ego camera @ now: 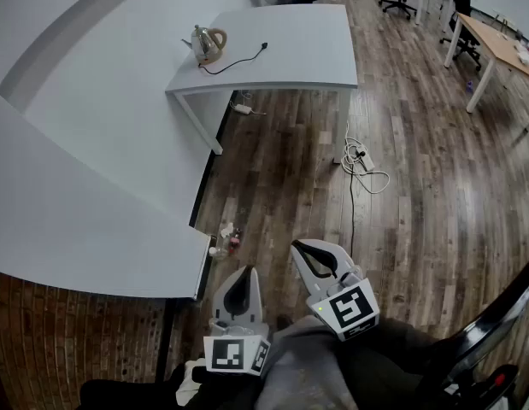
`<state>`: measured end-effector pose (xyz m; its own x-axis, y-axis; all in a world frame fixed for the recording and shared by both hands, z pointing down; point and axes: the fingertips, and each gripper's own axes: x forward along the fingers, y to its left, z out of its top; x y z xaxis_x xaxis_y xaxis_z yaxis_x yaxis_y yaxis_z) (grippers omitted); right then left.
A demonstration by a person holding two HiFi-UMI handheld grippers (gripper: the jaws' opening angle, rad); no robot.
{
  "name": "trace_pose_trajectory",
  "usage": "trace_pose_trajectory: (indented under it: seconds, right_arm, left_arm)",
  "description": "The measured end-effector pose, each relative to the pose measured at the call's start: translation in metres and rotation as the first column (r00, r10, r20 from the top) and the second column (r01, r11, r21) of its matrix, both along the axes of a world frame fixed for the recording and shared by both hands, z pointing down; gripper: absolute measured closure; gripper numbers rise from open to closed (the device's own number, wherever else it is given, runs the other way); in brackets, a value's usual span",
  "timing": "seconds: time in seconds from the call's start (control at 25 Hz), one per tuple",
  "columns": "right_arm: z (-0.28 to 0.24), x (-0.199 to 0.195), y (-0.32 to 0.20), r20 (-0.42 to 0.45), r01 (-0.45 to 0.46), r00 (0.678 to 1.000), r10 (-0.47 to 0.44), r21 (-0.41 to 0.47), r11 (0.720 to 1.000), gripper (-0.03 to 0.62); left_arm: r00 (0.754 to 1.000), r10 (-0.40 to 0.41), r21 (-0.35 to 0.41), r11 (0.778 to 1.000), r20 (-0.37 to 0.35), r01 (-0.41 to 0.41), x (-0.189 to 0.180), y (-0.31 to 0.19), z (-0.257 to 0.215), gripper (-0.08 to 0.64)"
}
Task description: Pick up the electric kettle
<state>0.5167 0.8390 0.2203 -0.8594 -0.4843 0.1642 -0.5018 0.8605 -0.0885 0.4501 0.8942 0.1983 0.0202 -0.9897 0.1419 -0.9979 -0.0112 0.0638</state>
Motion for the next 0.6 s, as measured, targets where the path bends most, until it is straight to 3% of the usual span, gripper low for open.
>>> trace_pose_trajectory:
  seconds: [0.4,0.6]
  right_arm:
    - [0.003,-0.010,-0.010,0.056,0.047,0.997,-0.046,-0.009,0.999,0.592]
    - [0.017,-0.035,-0.040,0.020,0.003,1.000,-0.002,-0.032,0.999,0.592]
  left_arm:
    - [0.999,-0.035,-0.021,0.999,0.002,0.035,-0.007,-0.006,0.010,0.561]
    - [0.999,-0.039,-0.032,0.999,-0.028,0.038,-0.042,-0.029,0.023,0.561]
